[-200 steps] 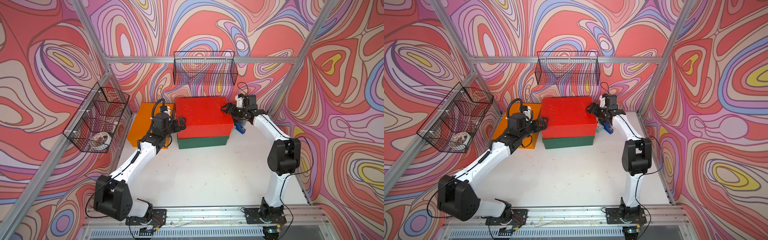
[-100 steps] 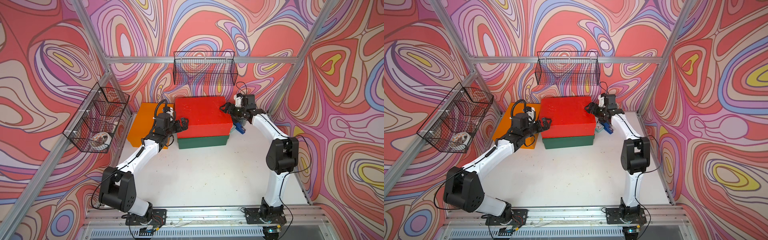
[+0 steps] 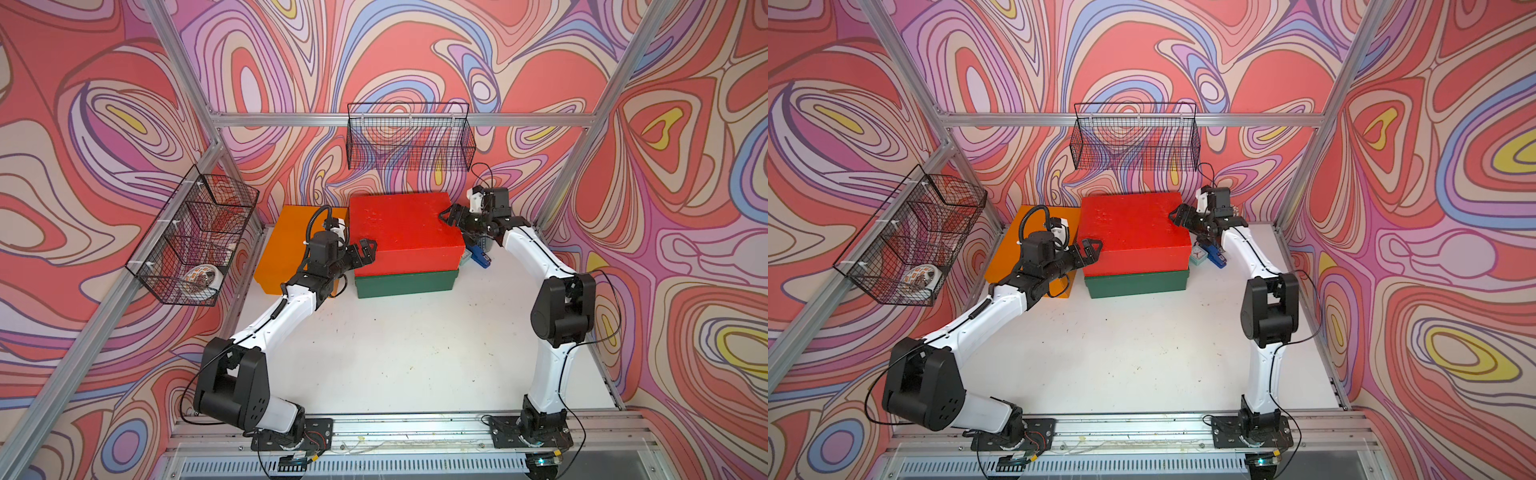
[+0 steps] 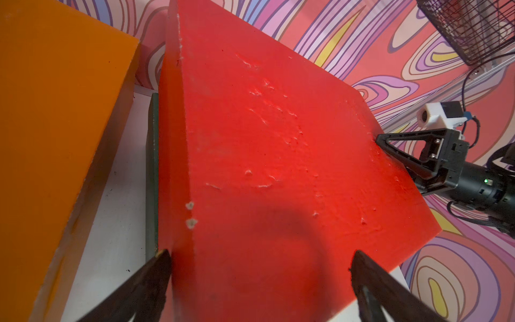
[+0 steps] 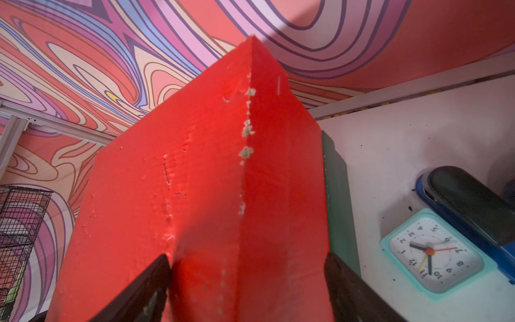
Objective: Stack the shoeboxes
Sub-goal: Move the shoebox to the shoebox, then move the shoebox to the center of the board.
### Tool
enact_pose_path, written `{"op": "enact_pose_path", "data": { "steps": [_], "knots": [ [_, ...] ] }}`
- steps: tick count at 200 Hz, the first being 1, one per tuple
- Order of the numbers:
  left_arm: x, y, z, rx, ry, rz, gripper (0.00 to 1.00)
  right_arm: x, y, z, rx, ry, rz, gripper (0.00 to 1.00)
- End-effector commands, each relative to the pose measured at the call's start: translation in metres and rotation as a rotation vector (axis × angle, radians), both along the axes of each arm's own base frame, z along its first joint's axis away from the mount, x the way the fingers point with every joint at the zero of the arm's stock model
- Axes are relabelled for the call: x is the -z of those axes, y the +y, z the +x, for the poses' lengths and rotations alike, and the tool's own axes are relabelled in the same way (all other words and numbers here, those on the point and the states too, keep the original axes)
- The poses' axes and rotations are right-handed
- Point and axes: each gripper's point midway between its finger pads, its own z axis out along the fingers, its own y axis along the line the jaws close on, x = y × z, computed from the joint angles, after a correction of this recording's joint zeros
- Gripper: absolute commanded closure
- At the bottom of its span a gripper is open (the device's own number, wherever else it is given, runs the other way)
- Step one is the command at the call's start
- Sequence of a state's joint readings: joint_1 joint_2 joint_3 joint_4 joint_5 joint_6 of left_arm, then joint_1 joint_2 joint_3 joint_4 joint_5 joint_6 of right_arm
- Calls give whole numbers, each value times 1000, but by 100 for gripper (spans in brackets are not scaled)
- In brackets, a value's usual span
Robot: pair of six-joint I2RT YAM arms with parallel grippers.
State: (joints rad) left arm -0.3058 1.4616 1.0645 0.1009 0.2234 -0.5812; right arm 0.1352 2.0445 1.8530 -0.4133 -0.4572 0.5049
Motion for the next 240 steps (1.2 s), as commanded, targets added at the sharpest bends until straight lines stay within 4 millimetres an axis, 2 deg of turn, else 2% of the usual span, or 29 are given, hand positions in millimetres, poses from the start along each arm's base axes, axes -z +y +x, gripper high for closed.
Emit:
{"op": "enact_pose_path", "data": {
  "steps": [1, 78, 106, 148, 186, 204, 210, 213, 226, 240],
  "knots": [
    [-20, -10, -8, 43, -48, -46, 1, 27, 11, -2, -7, 73, -33, 13],
    [-17, -2, -7, 8, -36, -4, 0, 15, 4, 5, 24, 58, -67, 12],
    [-19, 5, -8, -23, -31, 31, 0, -3, -4, 6, 53, 29, -87, 11],
    [-35, 16, -18, -57, -47, 49, 0, -41, -33, -1, 125, -21, -79, 8],
    [-45, 31, -33, -100, -45, 65, 0, -74, -43, -24, 147, -71, -79, 7],
    [-46, 41, -45, -132, -38, 64, 0, -87, -49, -42, 163, -98, -81, 6],
    [-45, 45, -50, -145, -31, 62, 0, -82, -52, -47, 171, -91, -85, 6],
    [-44, 46, -52, -150, -30, 61, 0, -93, -53, -54, 176, -114, -83, 6],
    [-41, 54, -63, -172, -23, 57, 0, -96, -61, -71, 204, -129, -92, 5],
    [-34, 63, -77, -199, -10, 55, 0, -90, -70, -90, 240, -133, -112, 5]
  ]
}}
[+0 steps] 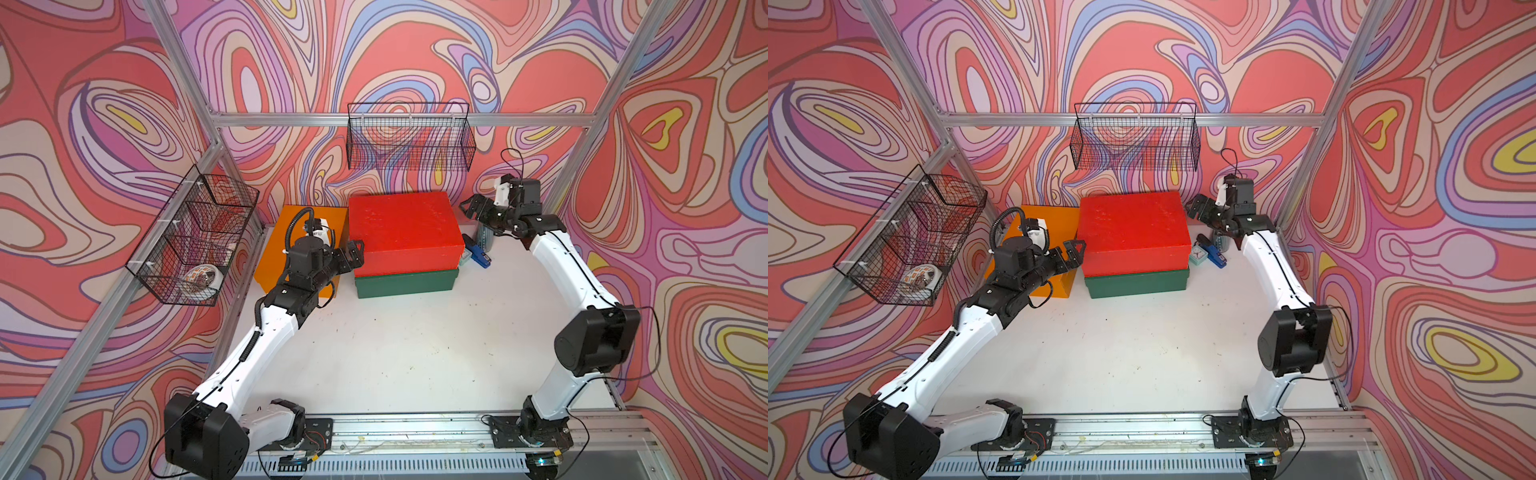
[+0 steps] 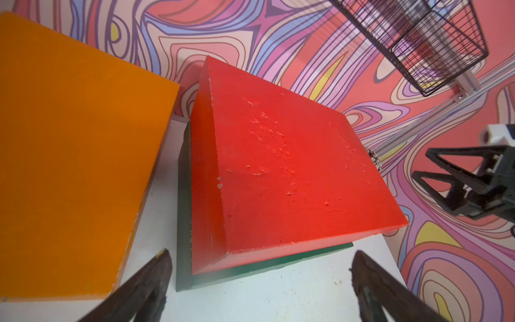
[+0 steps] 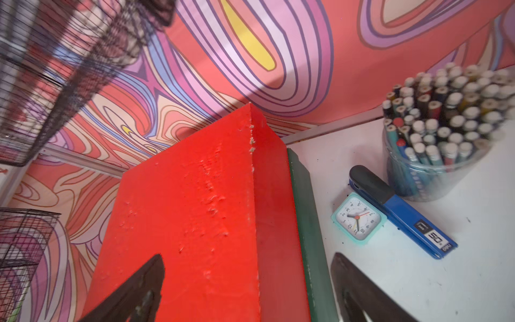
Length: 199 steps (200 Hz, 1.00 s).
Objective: Stack the shoeboxes
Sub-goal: Move the shoebox to the center of the board.
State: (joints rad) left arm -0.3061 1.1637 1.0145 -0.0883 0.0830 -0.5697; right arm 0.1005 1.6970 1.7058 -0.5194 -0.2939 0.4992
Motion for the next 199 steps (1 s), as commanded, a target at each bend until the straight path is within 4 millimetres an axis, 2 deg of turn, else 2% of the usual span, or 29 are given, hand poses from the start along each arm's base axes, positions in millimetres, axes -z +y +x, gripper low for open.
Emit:
{"op": "enact_pose_path", "data": {
  "steps": [1, 27, 65, 82, 112, 122, 124, 127, 140, 173, 199],
  "knots": [
    [21, 20, -22, -74, 65, 8, 0, 1, -18, -25, 73, -26, -32, 4],
    [41, 35, -47, -118, 98, -2, 0, 30, -39, -63, 159, -10, -79, 3],
    [81, 51, -80, -174, 136, -35, 0, 104, -80, -124, 345, 18, -176, 2],
    [94, 56, -89, -194, 145, -43, 0, 126, -98, -143, 433, 8, -209, 2],
    [104, 62, -96, -217, 132, -51, 0, 153, -116, -153, 543, -11, -226, 2],
    [101, 65, -95, -230, 116, -52, 0, 164, -120, -152, 566, -10, -230, 2],
    [113, 66, -97, -233, 138, -40, 0, 166, -120, -152, 568, -9, -231, 2],
    [117, 67, -97, -238, 144, -33, 0, 171, -121, -152, 575, -7, -232, 2],
    [118, 72, -96, -252, 133, -27, 0, 183, -123, -150, 592, 15, -225, 2],
    [123, 76, -87, -254, 114, -115, 0, 190, -121, -145, 589, 23, -217, 3],
    [134, 81, -79, -258, 120, -207, 0, 189, -124, -150, 611, 5, -206, 3]
  ]
}}
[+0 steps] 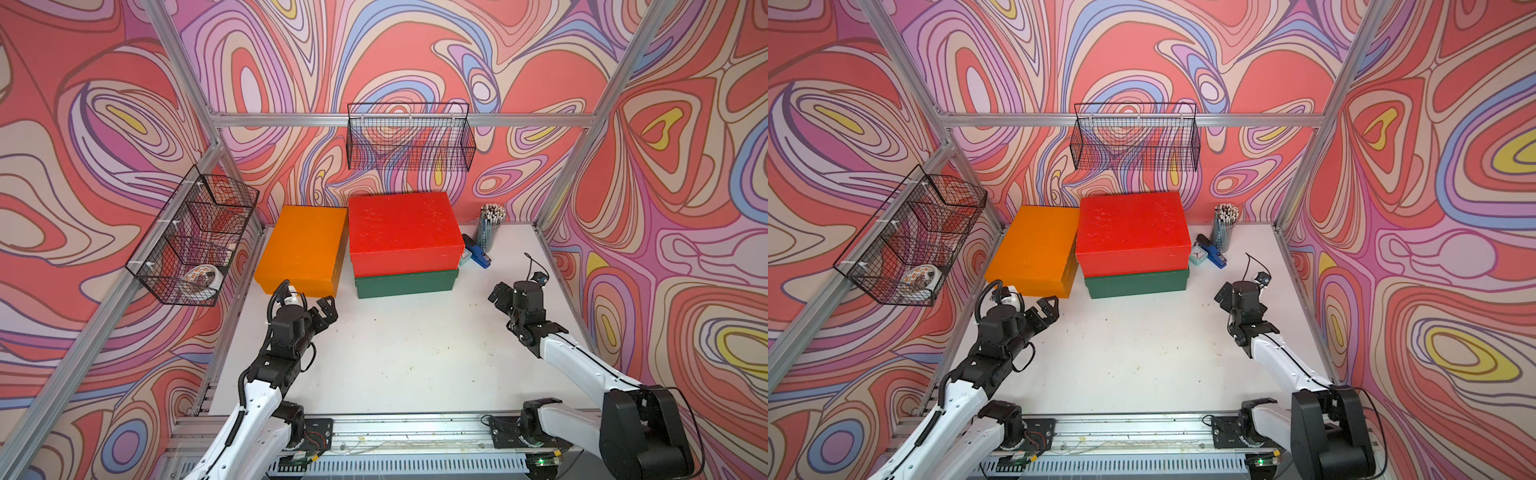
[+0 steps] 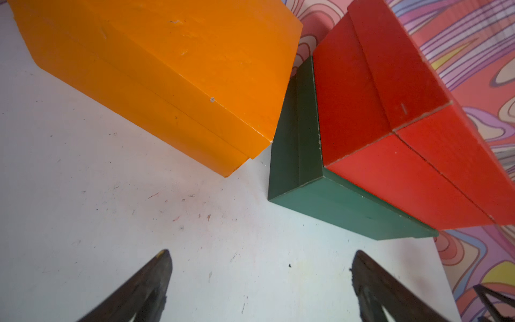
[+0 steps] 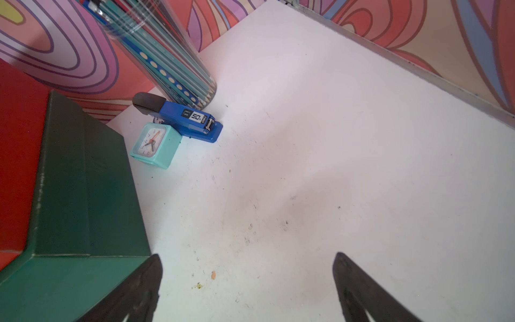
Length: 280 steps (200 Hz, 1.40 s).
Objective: Stack the shoeboxes
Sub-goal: Move the shoebox to the center of the board.
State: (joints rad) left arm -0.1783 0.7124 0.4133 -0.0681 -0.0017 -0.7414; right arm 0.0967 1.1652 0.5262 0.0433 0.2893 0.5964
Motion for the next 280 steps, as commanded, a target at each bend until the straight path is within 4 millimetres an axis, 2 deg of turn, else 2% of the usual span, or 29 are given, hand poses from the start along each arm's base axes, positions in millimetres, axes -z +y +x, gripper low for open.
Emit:
{"op": "enact_pose_path", "data": {
  "steps": [1, 44, 109, 153, 190, 280],
  "knots": [
    [-2, -1, 10, 0, -50, -111, 0, -8, -9, -2, 56, -69, 4, 3],
    [17, 16, 26, -42, -49, -241, 0, -12, -12, -9, 73, -108, 8, 2],
    [51, 8, 61, 8, 13, -433, 2, -10, -11, -6, 71, -93, 7, 2],
    [57, 2, 72, 41, 9, -485, 2, -9, -11, -5, 67, -92, 9, 2],
    [48, 3, 79, 46, -33, -493, 2, -9, -10, -3, 63, -91, 11, 2],
    [40, 8, 81, 20, -34, -483, 0, -9, -9, -2, 57, -89, 12, 2]
  ]
}}
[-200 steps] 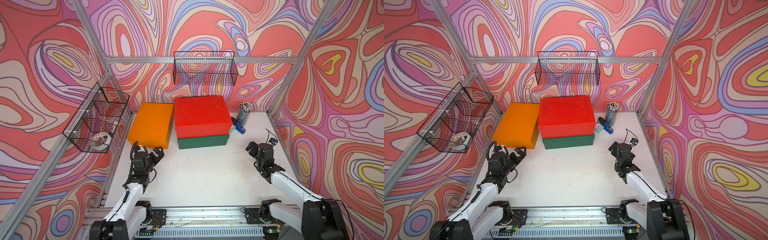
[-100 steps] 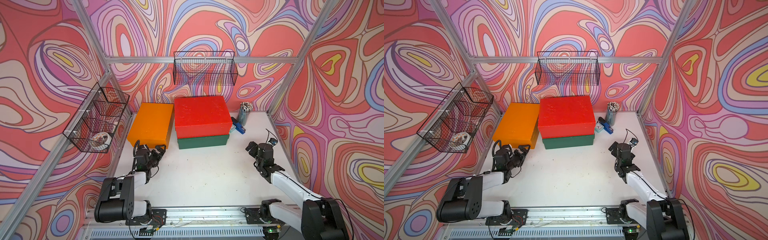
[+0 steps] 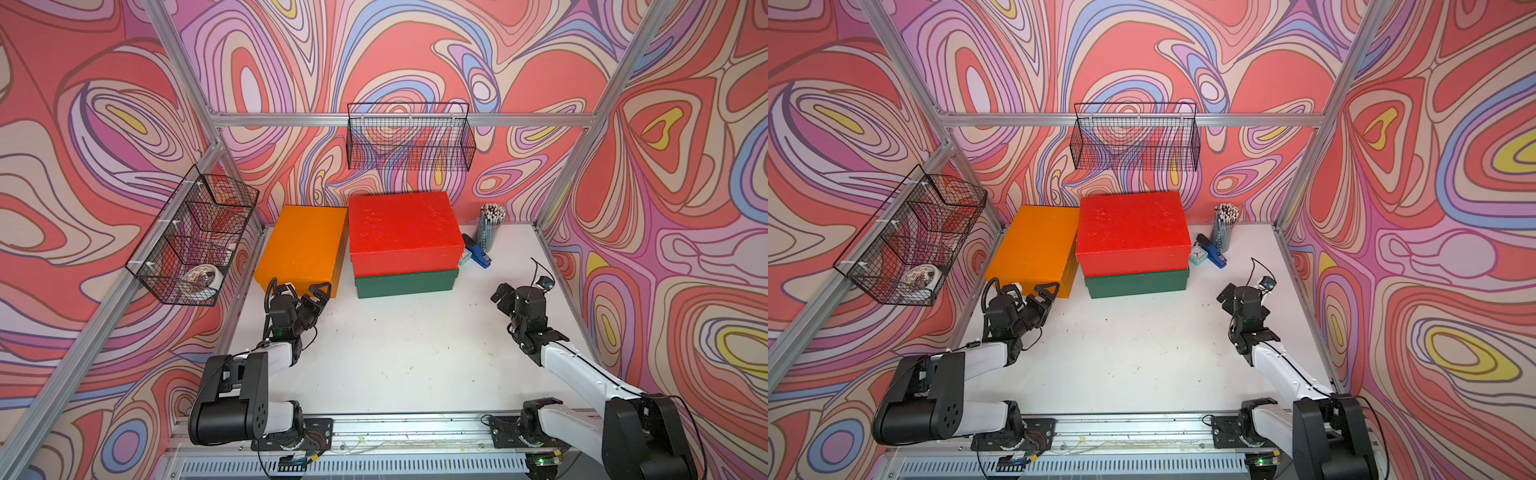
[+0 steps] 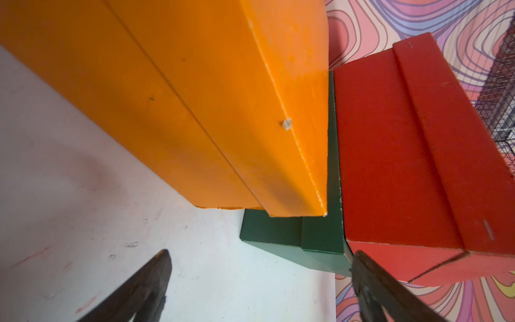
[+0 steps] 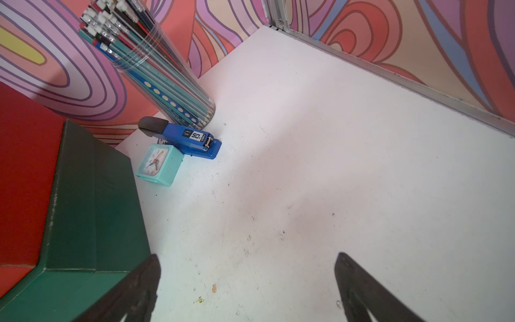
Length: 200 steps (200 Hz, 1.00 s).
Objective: Stack the shoeboxes
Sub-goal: Move the shoebox to the center of the board.
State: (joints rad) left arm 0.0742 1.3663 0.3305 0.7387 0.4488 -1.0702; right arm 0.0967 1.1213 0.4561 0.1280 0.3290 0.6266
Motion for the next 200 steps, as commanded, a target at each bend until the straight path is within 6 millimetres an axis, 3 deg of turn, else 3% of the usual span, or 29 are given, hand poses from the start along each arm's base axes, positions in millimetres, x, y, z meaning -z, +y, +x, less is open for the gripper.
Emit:
{"op": "enact_pose_path", "data": {
  "steps": [1, 100, 200],
  "knots": [
    [-18, 5, 8, -19, -47, -7, 0, -7, -1, 5, 8, -21, 2, 2],
    [-14, 8, 34, -16, -73, -80, 3, -4, 1, 10, -7, -5, 2, 2],
    [-25, 25, 50, -60, -84, -59, 6, -3, 2, 11, -14, -1, 2, 2]
  ]
}}
